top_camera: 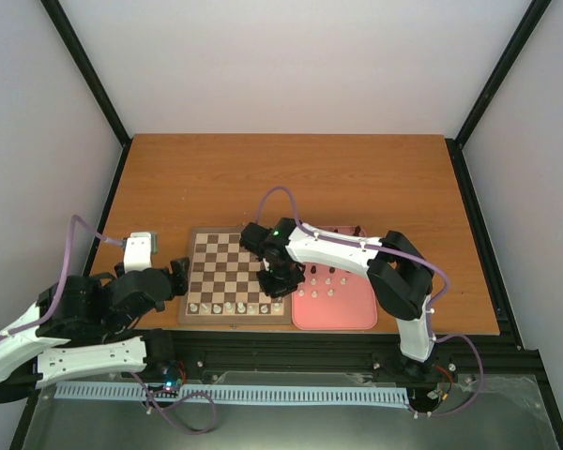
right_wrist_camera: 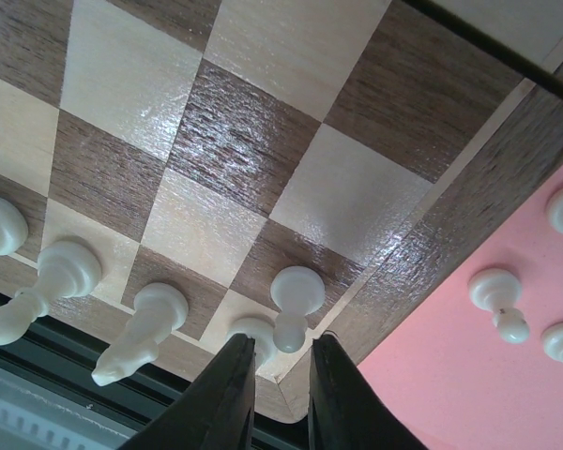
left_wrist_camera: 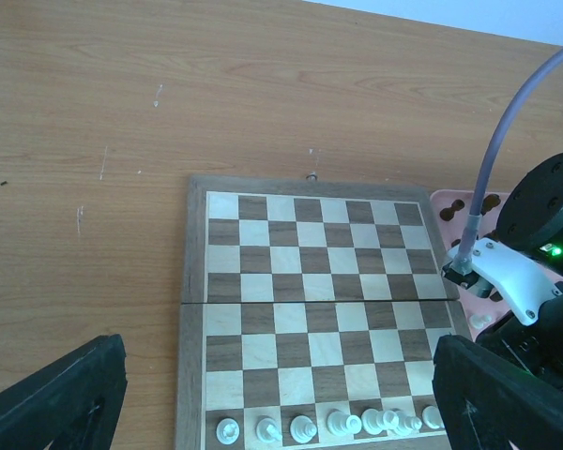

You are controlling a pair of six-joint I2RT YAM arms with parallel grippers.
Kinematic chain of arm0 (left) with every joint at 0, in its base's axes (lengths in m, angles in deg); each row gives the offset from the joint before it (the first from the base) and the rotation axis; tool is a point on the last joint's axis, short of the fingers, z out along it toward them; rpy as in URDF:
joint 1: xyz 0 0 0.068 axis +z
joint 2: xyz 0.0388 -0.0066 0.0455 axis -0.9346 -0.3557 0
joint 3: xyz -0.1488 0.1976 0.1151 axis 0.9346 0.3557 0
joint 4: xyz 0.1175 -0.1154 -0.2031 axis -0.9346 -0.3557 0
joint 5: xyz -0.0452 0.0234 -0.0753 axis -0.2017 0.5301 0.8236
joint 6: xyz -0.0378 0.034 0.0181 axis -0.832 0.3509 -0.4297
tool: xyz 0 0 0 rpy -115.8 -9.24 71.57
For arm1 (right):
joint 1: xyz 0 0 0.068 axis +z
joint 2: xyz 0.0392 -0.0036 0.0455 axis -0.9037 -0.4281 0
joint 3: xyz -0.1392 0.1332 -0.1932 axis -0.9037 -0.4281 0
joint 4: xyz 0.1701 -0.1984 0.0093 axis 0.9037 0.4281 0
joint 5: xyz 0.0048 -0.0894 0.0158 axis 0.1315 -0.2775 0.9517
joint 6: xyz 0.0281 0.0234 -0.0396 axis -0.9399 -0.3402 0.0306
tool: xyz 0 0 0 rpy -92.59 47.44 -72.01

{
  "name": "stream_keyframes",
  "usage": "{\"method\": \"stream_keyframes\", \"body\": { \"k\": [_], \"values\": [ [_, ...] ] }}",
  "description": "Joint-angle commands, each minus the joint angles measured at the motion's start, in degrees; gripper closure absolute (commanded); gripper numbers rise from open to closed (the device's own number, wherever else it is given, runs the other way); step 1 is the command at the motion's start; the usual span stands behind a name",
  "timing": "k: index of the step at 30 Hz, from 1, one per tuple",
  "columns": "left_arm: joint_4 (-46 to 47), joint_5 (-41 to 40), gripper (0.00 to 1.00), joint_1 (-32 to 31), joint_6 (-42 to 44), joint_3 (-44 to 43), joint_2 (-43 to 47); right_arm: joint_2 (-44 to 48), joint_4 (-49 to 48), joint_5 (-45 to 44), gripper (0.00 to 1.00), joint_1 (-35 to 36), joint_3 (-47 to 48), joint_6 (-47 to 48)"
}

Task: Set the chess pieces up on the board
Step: Place the chess piece on the chessboard, then pick up the chess piece from the storage box.

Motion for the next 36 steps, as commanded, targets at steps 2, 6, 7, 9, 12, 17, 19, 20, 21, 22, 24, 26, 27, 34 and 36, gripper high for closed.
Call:
{"method": "stream_keyframes", "body": {
  "k": [2,6,7,9,12,17,19,20,21,22,24,26,27,34,36],
  "values": [
    [0.7,-0.8,0.0,0.3,0.2,0.3,0.0,0.0,0.0,-0.4,0.8,0.6,0.3,-0.1],
    [0.8,-0.7,0.0,0.3,0.2,0.3,0.0,0.9,0.7,-2.0,0.76,0.6,2.0,-0.3],
    [0.9,-0.7,0.0,0.3,0.3,0.4,0.0,1.2,1.1,-2.5,0.74,0.6,2.6,-0.5],
    [0.9,-0.7,0.0,0.3,0.4,0.3,-0.1,2.3,1.8,-4.1,0.69,0.6,3.5,-1.0],
    [0.9,-0.7,0.0,0.3,0.6,0.2,-0.1,4.9,2.4,-5.5,0.63,0.2,3.6,-1.7],
    [1.4,-0.5,0.0,0.3,1.5,0.1,-0.7,9.9,3.4,-7.0,0.58,-1.4,0.5,-2.5],
    [1.7,-0.3,0.0,0.3,1.9,0.1,-1.2,12.6,2.7,-7.0,0.58,-3.2,-3.5,-3.0],
    [1.9,-0.2,0.0,0.3,2.2,0.1,-1.5,14.0,1.9,-6.6,0.58,-4.4,-6.2,-3.2],
    [2.1,0.0,0.0,0.3,2.4,0.1,-1.8,15.7,1.0,-6.3,0.58,-5.6,-9.0,-3.4],
    [2.2,0.2,0.0,0.3,2.6,0.0,-2.2,17.2,0.3,-6.2,0.59,-6.9,-11.7,-3.5],
    [2.6,0.4,0.0,0.3,2.9,-0.1,-2.6,19.9,-0.8,-6.4,0.6,-9.4,-16.6,-3.4],
    [3.0,0.6,0.0,0.4,3.0,-0.1,-2.8,21.8,-1.6,-6.5,0.61,-11.9,-20.6,-2.9],
    [3.2,0.6,0.0,0.3,3.0,0.0,-2.8,22.5,-2.1,-6.7,0.61,-12.9,-22.6,-2.4],
    [3.6,1.4,0.0,0.3,3.0,-0.4,-4.2,22.2,-4.0,-8.4,0.61,-18.3,-26.5,0.5],
    [3.5,1.5,0.0,0.3,2.7,-0.6,-4.4,21.8,-4.9,-9.2,0.6,-19.3,-27.0,1.0]
  ]
}}
